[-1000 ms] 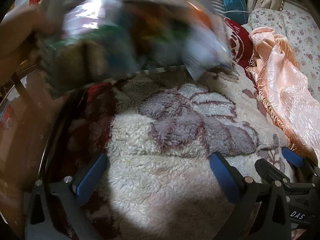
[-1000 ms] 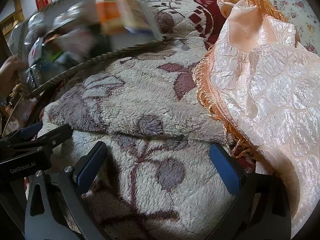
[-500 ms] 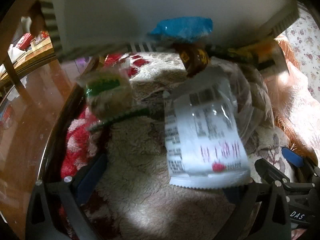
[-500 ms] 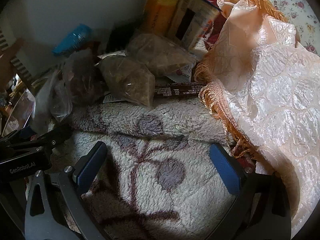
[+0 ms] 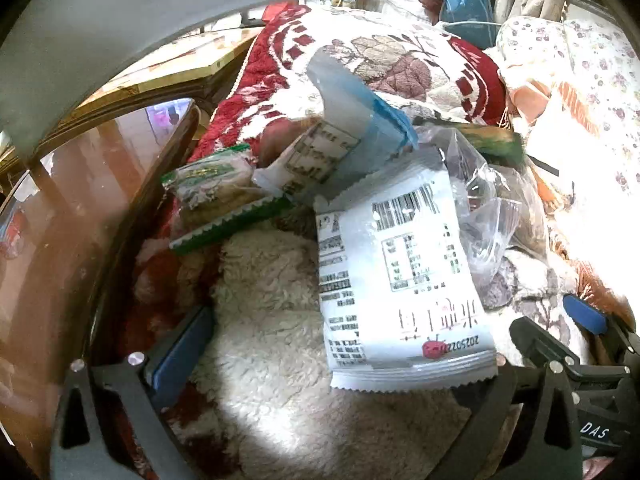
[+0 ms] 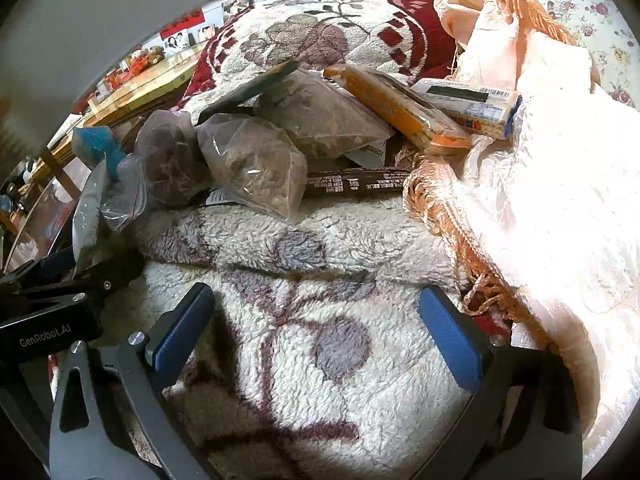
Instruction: Organize snacks
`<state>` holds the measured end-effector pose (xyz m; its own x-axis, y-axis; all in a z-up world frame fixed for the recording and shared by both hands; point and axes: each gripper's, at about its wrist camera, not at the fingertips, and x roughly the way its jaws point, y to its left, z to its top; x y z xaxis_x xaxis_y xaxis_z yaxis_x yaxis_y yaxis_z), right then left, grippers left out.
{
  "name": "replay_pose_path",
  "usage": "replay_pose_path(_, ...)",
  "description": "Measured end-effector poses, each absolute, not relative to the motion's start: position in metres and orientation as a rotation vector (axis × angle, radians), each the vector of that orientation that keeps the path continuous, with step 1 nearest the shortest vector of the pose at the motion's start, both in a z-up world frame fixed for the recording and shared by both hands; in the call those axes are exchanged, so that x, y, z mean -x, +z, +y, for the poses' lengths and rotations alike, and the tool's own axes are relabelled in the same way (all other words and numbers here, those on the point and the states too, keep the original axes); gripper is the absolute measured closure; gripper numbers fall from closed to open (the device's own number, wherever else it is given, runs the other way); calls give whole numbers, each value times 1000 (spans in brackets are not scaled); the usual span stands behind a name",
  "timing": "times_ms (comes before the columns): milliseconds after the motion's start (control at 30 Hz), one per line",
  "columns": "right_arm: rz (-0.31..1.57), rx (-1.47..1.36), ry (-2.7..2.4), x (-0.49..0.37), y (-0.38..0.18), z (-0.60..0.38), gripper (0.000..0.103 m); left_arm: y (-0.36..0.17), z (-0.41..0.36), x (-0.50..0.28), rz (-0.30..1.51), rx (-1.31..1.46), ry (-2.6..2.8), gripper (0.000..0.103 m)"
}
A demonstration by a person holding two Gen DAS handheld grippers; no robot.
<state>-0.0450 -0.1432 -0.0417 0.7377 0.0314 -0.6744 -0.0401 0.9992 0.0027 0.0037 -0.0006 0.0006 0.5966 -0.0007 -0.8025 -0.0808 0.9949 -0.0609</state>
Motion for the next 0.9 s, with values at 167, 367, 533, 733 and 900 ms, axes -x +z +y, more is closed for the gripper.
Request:
replay_pose_path(167,740,14,38,45,-42,-143,0,1,-1,-3,931,94,47,0)
replay_pose_path(367,742,10,41,45,-42,-143,0,1,-1,-3,931,94,47,0)
replay_pose_path(533,748,2,56,45,-41,-145,0,1,-1,-3,931,94,47,0)
replay_pose_path(733,752,2,66,44,-40,-146,0,1,-1,-3,931,94,46,0)
replay_pose_path(900,757,13,76,45,-41,-146,0,1,-1,-3,931,94,47,0)
